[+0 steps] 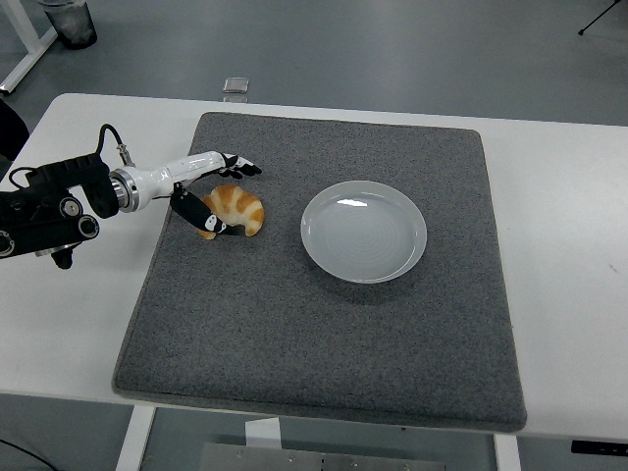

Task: Place the bread on the plate

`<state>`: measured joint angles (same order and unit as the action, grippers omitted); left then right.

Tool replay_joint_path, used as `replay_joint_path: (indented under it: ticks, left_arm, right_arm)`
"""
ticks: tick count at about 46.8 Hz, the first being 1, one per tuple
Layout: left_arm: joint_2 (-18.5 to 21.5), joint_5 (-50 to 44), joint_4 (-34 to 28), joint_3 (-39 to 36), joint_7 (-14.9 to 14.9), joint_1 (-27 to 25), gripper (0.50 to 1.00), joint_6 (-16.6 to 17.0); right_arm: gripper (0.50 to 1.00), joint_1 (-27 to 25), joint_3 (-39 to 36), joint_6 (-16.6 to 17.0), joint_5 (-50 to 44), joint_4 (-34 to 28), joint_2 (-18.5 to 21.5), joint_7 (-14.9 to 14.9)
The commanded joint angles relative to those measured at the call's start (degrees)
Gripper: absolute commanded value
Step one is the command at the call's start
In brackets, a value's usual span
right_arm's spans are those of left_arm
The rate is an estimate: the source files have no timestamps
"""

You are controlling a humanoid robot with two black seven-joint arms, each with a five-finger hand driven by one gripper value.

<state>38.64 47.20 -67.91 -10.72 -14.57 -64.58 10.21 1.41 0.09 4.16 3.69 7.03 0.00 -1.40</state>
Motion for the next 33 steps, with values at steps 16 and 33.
replay_joint_path:
  ticks: [16, 33]
  left_arm:
    - [-2.7, -0.2, 3.7, 0.3, -1.8, 2.1, 0.930, 1.9]
    - [-5.3, -1.3, 11.0, 0.3, -5.8, 4.0, 0.778, 1.8]
  right_arm:
    - [0.952, -0.1, 0.0, -0.1, 0.0, 0.0, 0.0, 0.0]
    - [0.952, -0.1, 0.0, -0.1, 0.0, 0.0, 0.0, 0.0]
